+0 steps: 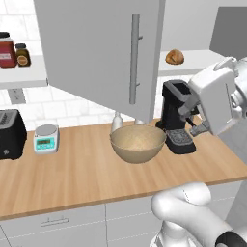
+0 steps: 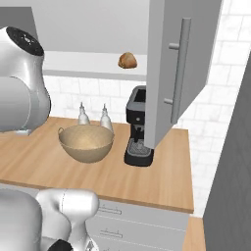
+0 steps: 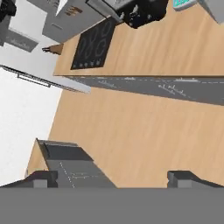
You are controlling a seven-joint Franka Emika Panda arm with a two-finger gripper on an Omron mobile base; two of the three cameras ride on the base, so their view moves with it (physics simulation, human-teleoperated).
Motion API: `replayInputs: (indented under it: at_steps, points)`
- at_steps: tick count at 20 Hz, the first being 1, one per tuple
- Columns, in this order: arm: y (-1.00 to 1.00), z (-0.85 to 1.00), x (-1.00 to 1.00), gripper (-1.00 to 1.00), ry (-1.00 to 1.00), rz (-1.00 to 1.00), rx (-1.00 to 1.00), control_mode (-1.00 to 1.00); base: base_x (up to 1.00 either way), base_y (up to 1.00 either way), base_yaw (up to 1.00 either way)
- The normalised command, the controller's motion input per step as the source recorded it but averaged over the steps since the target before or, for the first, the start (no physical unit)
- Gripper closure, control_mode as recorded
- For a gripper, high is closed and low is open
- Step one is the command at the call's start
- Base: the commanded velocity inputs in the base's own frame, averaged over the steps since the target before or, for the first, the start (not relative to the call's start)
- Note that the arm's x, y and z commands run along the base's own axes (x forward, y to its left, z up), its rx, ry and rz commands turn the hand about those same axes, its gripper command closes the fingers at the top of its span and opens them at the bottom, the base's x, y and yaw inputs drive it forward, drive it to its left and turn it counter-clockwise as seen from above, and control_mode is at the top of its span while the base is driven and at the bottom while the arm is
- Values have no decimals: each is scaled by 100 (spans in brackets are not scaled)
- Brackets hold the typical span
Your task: Open the cabinet, pick up the bread from the cabinet and place it in the basket. Then move the basket to the dining counter.
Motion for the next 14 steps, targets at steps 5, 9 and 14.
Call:
replayInputs:
  at_steps: [5, 9, 14]
  points:
    - [-100, 1, 68, -100, -5, -10, -35, -100, 0, 0, 0]
    - [-72, 0, 99, -100, -9, -11, -31, -100, 0, 0, 0]
    - [-48, -3, 100, -100, -18, -13, -25, -100, 0, 0, 0]
